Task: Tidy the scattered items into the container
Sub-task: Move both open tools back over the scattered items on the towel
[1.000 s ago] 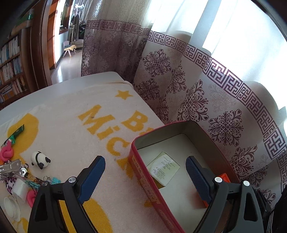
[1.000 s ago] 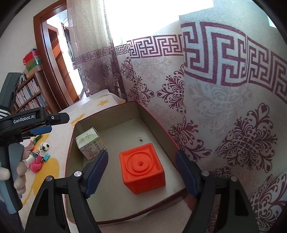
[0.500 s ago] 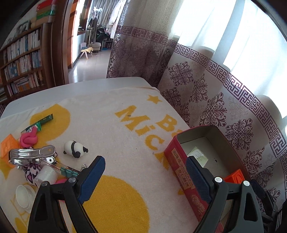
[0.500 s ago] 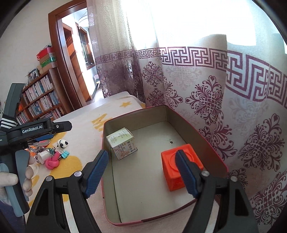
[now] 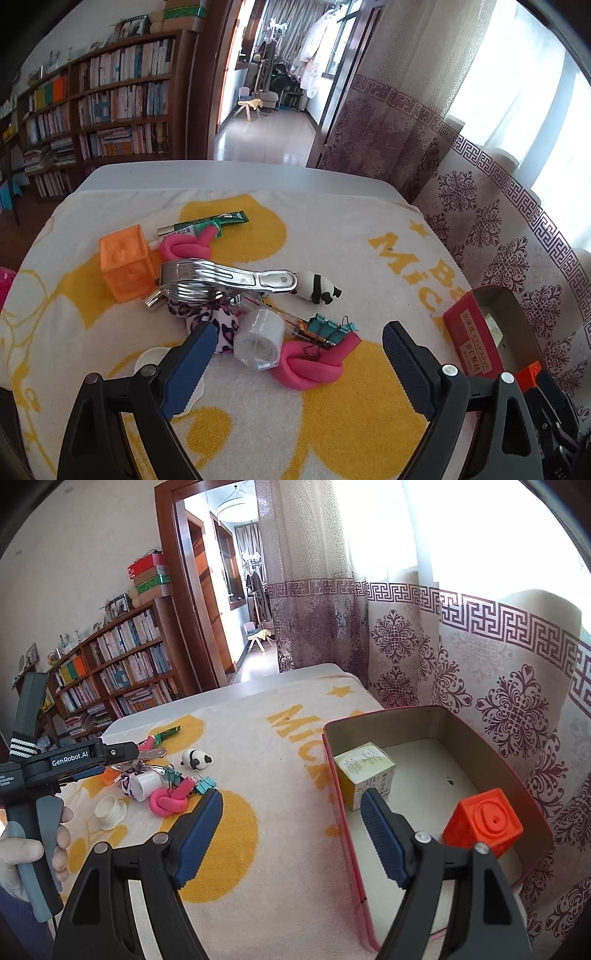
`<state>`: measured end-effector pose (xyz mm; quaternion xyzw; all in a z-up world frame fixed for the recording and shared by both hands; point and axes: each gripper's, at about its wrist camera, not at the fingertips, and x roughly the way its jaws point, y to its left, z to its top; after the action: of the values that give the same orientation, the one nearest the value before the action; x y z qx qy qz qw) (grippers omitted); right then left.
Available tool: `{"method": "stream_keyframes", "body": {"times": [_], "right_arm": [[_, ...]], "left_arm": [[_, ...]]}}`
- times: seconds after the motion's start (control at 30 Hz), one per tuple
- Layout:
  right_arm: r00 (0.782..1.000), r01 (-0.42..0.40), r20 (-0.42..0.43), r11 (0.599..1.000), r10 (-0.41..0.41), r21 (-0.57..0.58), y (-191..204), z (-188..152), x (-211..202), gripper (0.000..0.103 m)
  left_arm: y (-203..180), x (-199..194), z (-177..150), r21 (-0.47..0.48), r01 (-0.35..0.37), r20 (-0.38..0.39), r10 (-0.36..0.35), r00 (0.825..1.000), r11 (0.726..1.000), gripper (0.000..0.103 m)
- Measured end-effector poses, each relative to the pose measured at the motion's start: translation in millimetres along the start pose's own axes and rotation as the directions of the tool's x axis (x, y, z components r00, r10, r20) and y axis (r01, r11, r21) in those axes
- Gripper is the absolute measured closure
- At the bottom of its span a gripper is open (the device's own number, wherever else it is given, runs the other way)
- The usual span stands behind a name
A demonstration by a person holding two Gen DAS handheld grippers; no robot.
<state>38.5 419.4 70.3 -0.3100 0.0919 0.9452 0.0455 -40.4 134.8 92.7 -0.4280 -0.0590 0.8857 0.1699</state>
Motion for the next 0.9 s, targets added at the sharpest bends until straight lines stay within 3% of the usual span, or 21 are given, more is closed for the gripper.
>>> {"method": "stream_keyframes", "body": {"times": [0.33, 0.7, 0.9], "right_arm": [[0.993, -0.082, -0.085, 0.995, 0.078, -0.048, 41, -11, 25, 0.023], [0.989, -0.088, -0.128, 0.995, 0.080, -0.053, 47, -18, 36, 0.023], [0.986, -0.094, -0.147, 0.994, 0.084, -0.064, 51, -22, 42, 0.023]], "left_arm": [[70, 1, -18, -0.098, -0.087, -0.039, 0.083, 0.996, 0.991, 0.010], [81, 34, -38, -0.062, -0.130, -0.121, 0.122, 0.985, 0.990, 0.010], [88, 39, -42, -0.086, -0.146, -0.123, 0.135, 0.983, 0.985, 0.010]]}}
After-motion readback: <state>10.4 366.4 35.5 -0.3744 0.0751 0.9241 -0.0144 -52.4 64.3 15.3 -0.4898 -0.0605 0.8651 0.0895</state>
